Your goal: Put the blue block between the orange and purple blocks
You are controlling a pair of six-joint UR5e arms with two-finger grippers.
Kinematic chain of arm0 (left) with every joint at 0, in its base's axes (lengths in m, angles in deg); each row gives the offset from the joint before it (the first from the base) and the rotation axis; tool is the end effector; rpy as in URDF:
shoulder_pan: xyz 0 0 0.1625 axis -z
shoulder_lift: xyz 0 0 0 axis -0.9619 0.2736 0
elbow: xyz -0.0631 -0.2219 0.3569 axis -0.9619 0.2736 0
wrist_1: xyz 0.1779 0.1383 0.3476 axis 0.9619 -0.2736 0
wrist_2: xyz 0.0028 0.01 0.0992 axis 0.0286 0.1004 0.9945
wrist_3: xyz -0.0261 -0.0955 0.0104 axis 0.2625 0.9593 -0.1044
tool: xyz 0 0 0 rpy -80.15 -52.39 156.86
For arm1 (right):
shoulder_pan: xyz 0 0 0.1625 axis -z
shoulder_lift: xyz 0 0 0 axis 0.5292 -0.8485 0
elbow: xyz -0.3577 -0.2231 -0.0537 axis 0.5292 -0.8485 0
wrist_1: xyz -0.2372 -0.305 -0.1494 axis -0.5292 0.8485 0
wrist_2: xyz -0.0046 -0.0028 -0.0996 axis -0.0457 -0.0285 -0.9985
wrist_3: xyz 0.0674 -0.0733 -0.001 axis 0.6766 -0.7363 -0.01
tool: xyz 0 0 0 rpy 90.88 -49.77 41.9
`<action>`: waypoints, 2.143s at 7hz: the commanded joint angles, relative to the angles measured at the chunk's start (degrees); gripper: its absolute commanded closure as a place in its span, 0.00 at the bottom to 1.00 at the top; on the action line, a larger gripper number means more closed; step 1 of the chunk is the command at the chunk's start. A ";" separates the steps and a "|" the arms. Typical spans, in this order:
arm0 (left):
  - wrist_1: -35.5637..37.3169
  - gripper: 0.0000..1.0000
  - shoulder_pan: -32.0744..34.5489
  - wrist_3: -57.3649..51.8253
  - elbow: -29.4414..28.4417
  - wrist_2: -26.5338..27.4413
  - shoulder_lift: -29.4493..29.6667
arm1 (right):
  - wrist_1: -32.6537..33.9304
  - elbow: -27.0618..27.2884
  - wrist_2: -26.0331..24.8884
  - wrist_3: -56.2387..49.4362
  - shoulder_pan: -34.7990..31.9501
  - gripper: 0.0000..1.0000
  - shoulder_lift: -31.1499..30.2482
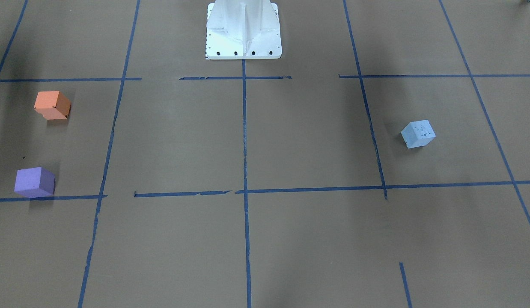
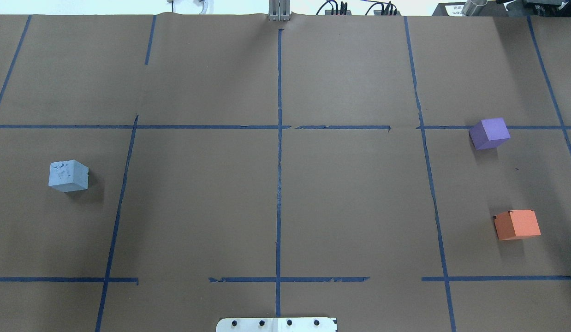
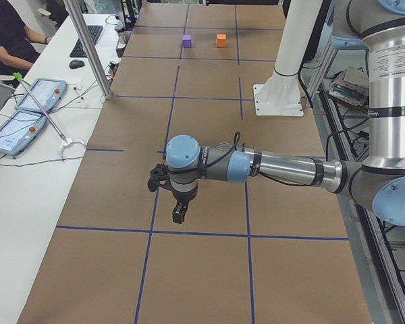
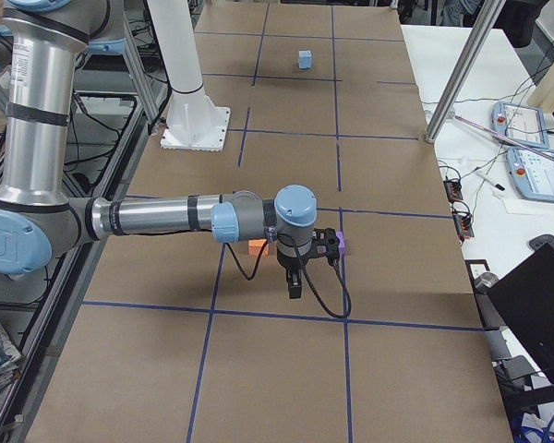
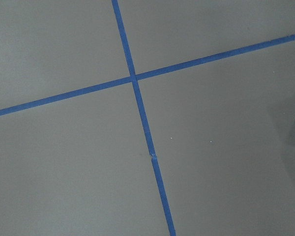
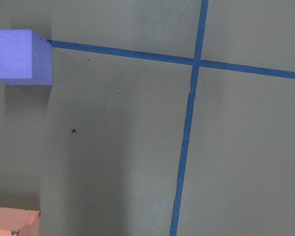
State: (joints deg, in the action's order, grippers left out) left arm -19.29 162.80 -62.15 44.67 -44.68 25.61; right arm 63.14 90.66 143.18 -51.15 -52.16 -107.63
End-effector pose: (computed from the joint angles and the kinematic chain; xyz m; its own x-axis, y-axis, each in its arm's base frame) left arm -0.0538 -0.4423 0.5918 0.7028 0.2456 -0.6676 -0.1398 0.9679 0.2089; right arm 0.0223 -0.4263 0.6046 0.7274 -0.1266 0.6745 0.0809 0.9918 0.0989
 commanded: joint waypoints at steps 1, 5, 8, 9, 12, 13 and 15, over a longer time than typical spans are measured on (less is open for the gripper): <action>-2.63 0.00 0.00 0.00 1.37 -0.10 -2.37 | -0.02 0.12 0.00 0.01 -0.01 0.00 0.00; -3.27 0.00 -0.26 1.58 2.61 -0.01 -3.19 | -0.02 0.03 -0.09 0.19 -0.01 0.00 0.08; -3.36 0.00 -0.52 1.76 2.61 -0.27 -3.01 | -0.02 -0.14 -0.17 0.27 0.08 0.00 0.17; -3.36 0.00 -0.53 1.76 2.96 -0.36 -2.92 | -0.02 -0.15 -0.17 0.36 -0.01 0.00 0.17; -3.44 0.00 -1.22 5.33 2.26 -0.36 -3.36 | -0.02 -0.15 -0.26 0.45 -0.01 0.00 0.17; -3.80 0.00 -6.01 14.15 2.96 -0.19 -3.10 | -0.02 -0.15 -0.26 0.45 0.08 0.00 0.17; -13.50 0.00 -16.99 31.18 2.44 0.16 -2.58 | -0.02 -0.15 -0.26 0.45 0.08 0.00 0.17</action>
State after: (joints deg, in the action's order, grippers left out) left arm -27.21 152.62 -42.10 47.39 -44.77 22.64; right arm 63.12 90.52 142.88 -50.70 -52.09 -107.45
